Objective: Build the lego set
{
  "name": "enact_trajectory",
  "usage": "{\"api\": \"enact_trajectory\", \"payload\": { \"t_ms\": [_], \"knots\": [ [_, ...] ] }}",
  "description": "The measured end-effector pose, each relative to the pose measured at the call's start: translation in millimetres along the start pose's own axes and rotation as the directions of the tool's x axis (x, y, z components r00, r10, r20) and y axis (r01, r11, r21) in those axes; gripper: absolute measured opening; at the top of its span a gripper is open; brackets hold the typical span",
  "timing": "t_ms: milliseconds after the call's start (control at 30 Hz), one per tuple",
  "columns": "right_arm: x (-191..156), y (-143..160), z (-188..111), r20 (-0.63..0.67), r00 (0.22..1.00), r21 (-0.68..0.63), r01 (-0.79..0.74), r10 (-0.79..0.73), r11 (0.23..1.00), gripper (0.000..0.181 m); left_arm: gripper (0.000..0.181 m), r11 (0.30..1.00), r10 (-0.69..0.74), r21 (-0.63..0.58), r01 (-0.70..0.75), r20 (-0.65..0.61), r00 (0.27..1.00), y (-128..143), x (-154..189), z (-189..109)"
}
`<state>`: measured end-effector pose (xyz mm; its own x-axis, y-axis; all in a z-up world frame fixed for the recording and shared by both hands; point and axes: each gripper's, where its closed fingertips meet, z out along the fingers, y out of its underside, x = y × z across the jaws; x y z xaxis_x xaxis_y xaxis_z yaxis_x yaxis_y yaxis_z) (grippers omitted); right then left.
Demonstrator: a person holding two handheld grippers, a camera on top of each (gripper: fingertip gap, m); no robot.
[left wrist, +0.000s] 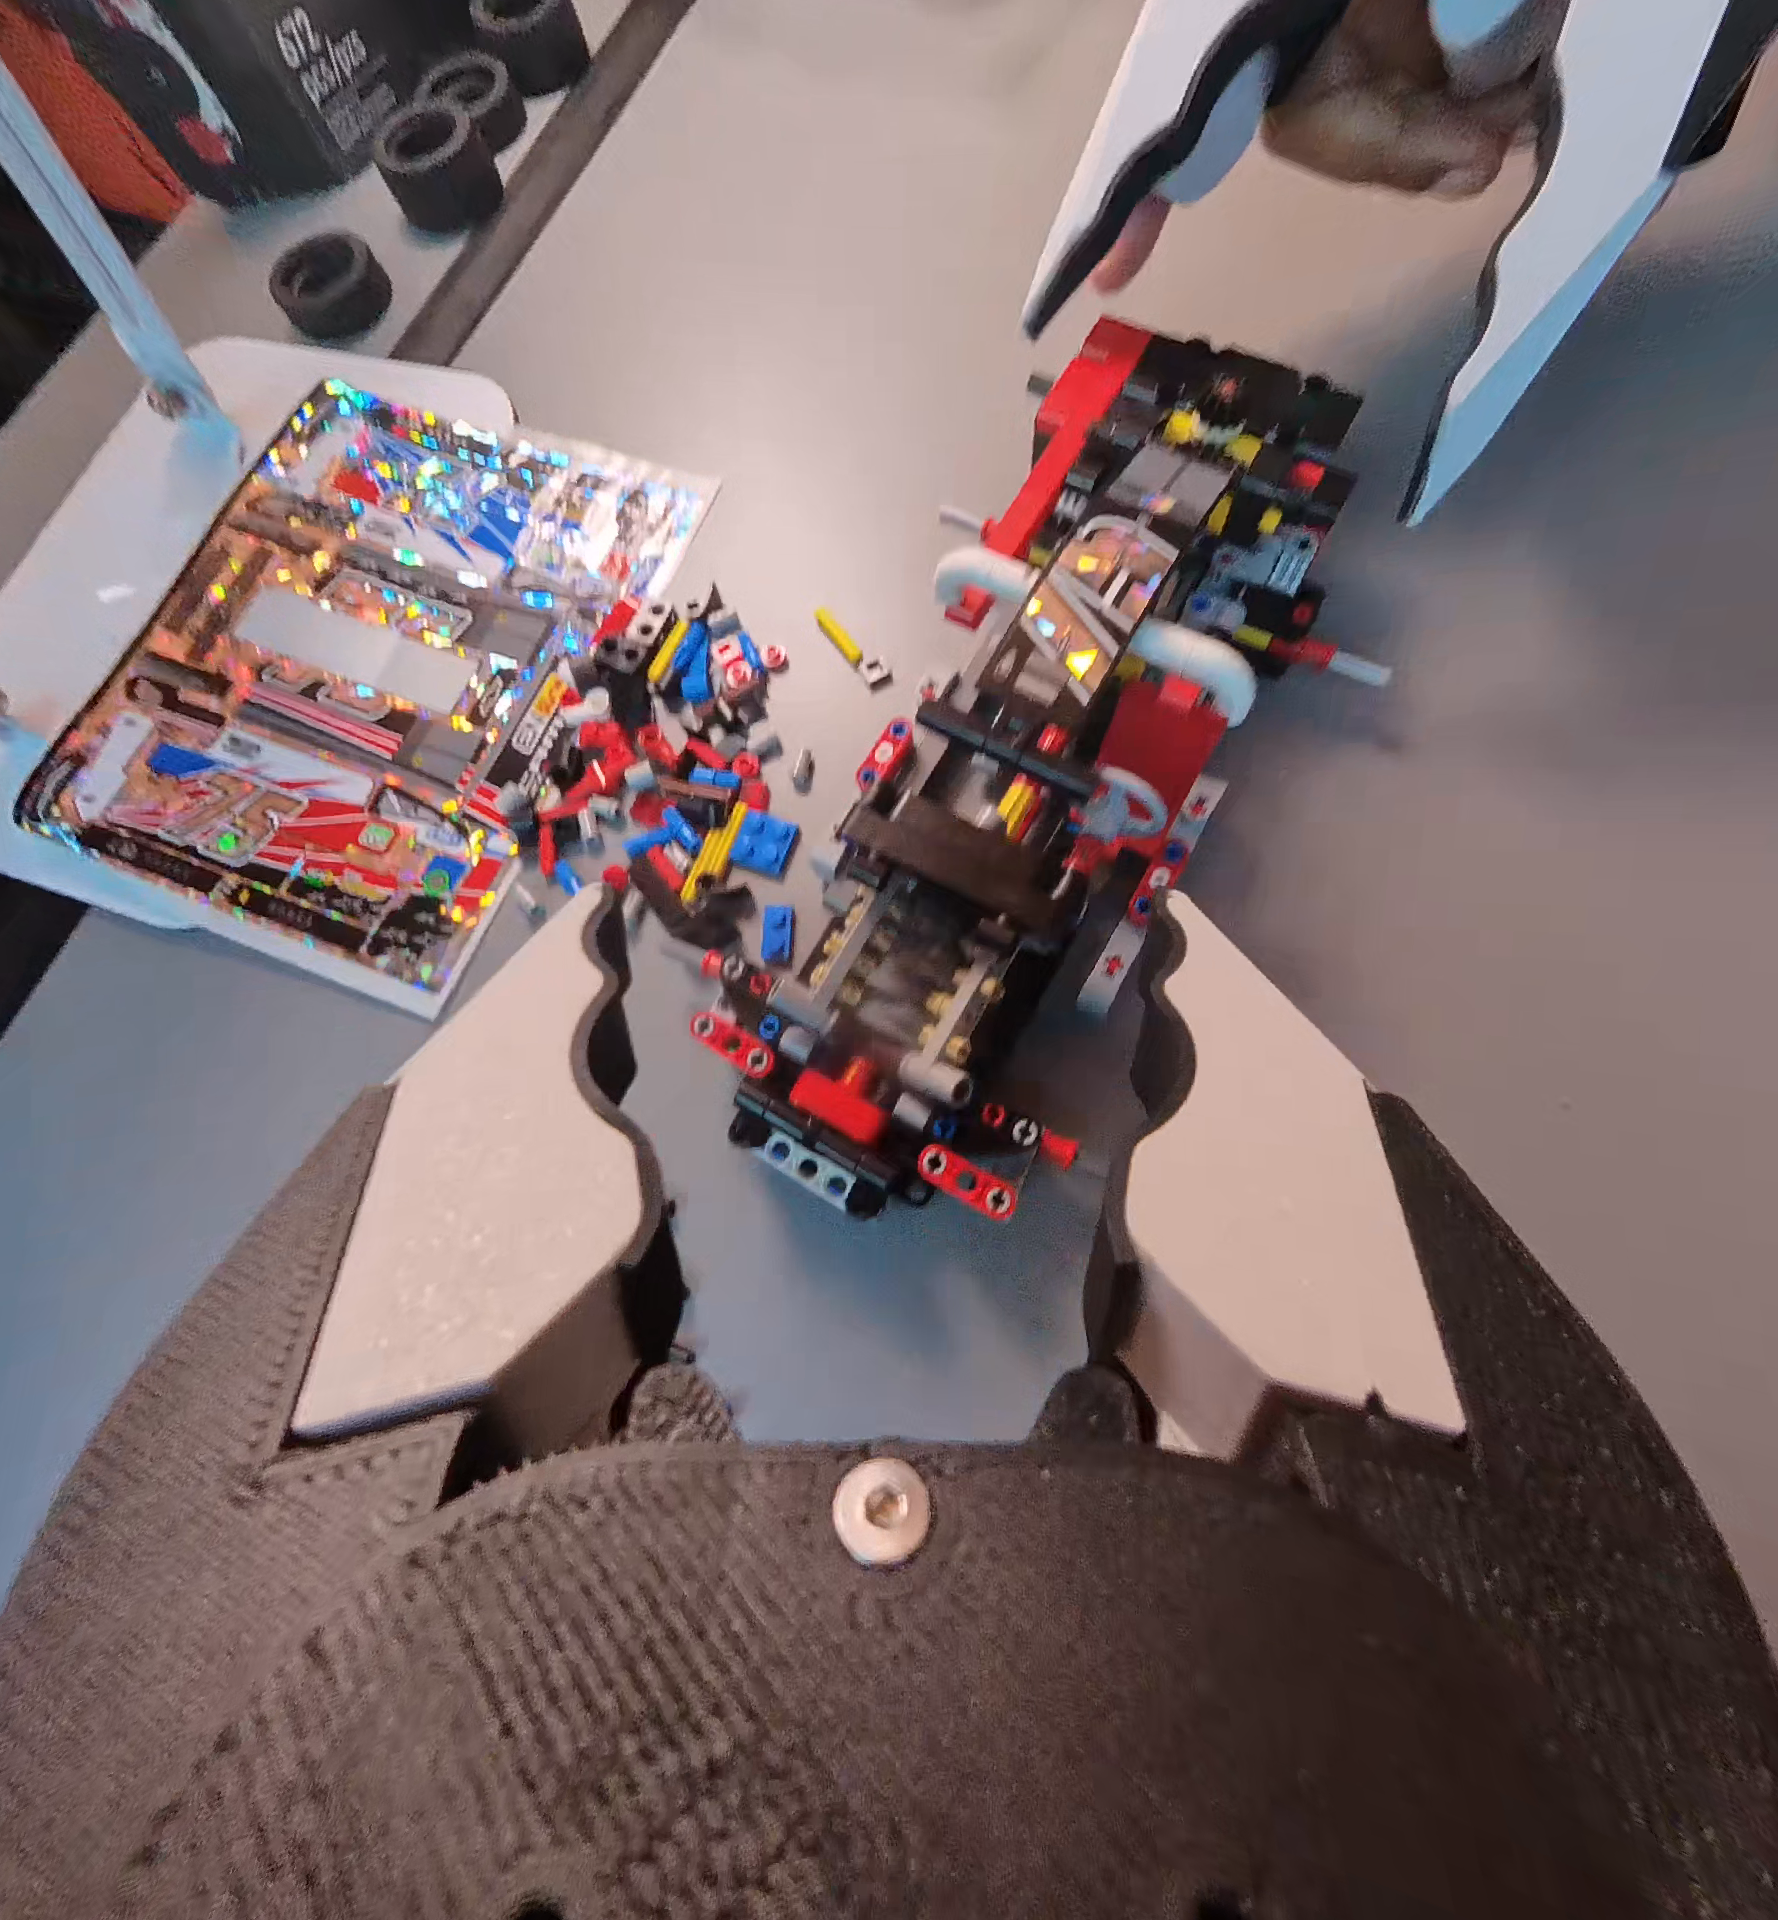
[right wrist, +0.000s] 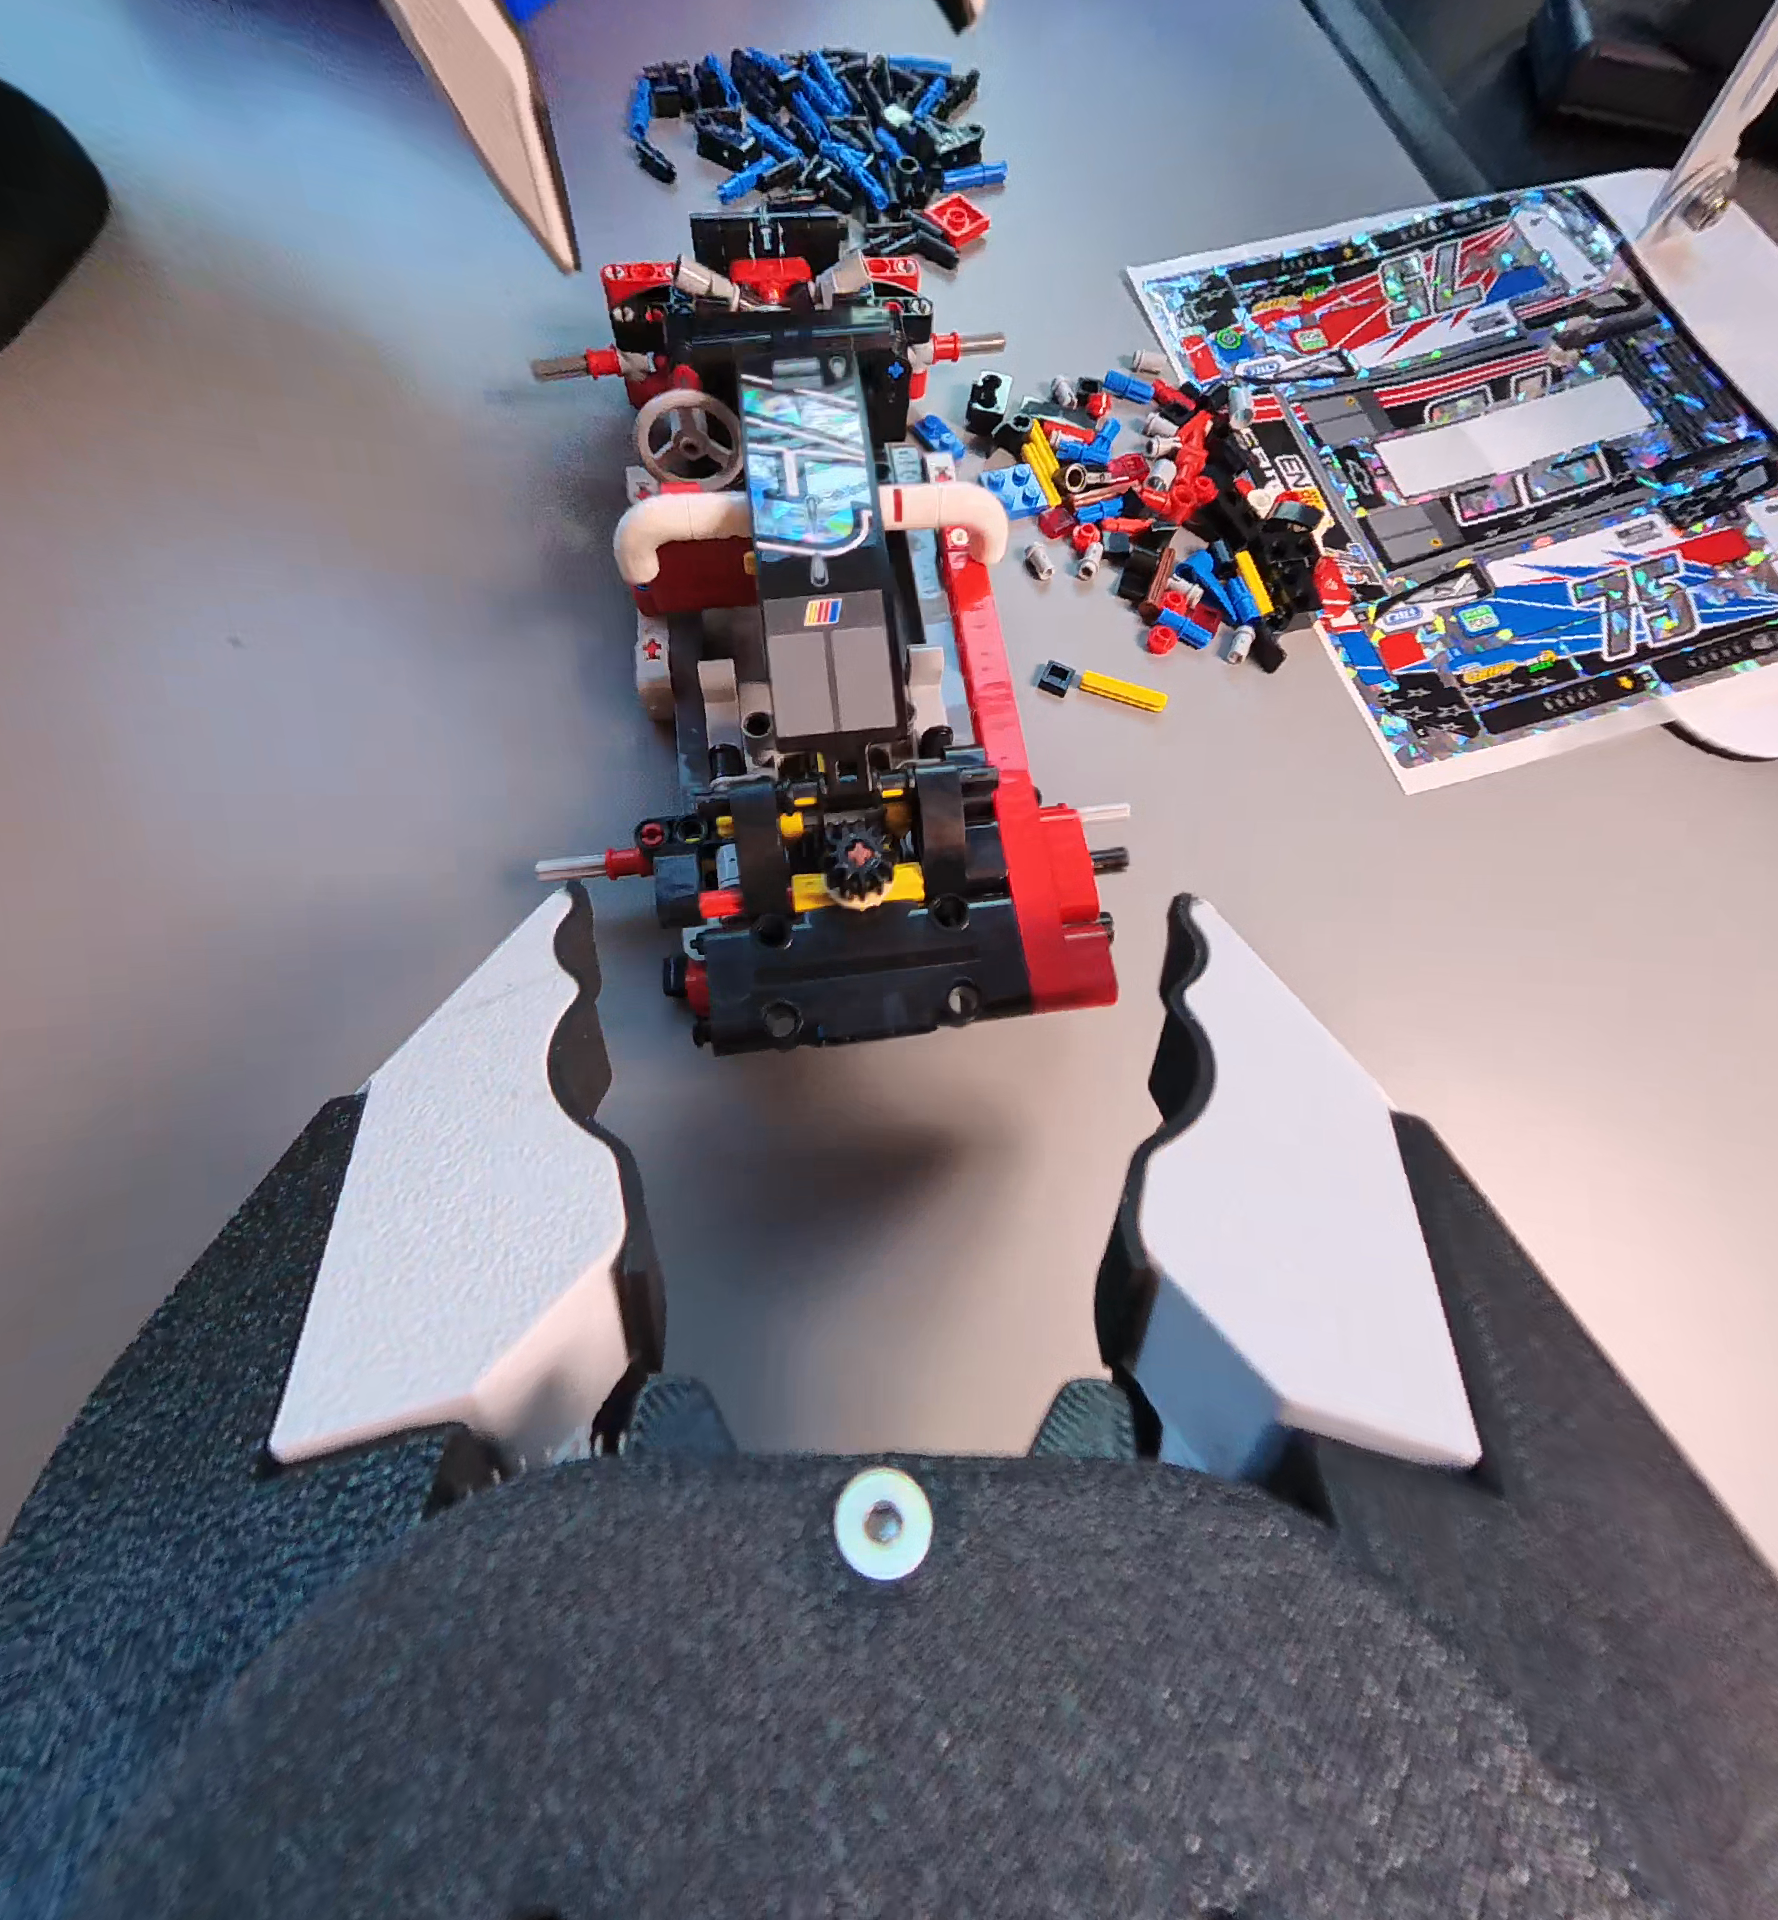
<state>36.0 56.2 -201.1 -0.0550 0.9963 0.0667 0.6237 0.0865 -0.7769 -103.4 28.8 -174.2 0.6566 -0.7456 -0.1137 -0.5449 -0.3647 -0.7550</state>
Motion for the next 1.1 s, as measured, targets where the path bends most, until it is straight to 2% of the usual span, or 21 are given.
{"api": "enact_trajectory", "payload": {
  "t_ms": [133,300,433,533,667,800,867,967,1100],
  "knots": [
    [3.9,-5.2,0.9,0.033,0.999,-0.091,0.028,-0.025,0.995,0.107,0.113,0.998,-0.027,-0.058,0.025,-0.039,0.999,36.9,-4.2,10.5],
    [3.2,-8.2,4.3,0.085,0.99,-0.241,0.132,-0.115,0.961,0.104,0.109,0.997,0.008,-0.073,-0.012,-0.044,0.999,52.5,6.3,28.0],
    [1.9,-3.6,9.0,0.109,0.979,-0.339,0.197,-0.17,0.92,0.094,0.092,0.997,0.034,-0.062,-0.035,-0.015,0.999,54.5,5.6,25.3],
    [2.4,0.6,10.8,0.123,0.975,-0.381,0.218,-0.184,0.899,0.083,0.092,0.998,0.028,-0.053,-0.03,-0.023,0.999,55.9,9.8,23.7],
    [3.8,1.7,9.1,0.143,0.971,-0.397,0.233,-0.191,0.888,0.084,0.092,0.998,0.016,-0.054,-0.018,-0.037,0.999,55.7,12.8,21.6],
    [8.6,0.7,3.5,0.132,0.969,-0.406,0.243,-0.207,0.881,0.104,0.097,0.999,0.014,-0.034,-0.015,-0.038,0.999,53.9,11.8,18.2],
    [12.0,3.7,2.7,0.128,0.968,-0.426,0.25,-0.215,0.87,0.108,0.101,1.0,0.012,-0.009,-0.012,-0.048,0.999,50.4,12.0,18.4],
    [14.8,10.8,5.2,0.138,0.967,-0.466,0.254,-0.214,0.848,0.104,0.105,1.0,0.008,-0.02,-0.009,-0.069,0.998,53.3,13.6,24.3],
    [10.6,13.6,5.9,0.174,0.966,-0.478,0.252,-0.19,0.841,0.093,0.099,0.999,0.015,-0.041,-0.018,-0.062,0.998,56.3,15.9,26.0]
  ]
}}
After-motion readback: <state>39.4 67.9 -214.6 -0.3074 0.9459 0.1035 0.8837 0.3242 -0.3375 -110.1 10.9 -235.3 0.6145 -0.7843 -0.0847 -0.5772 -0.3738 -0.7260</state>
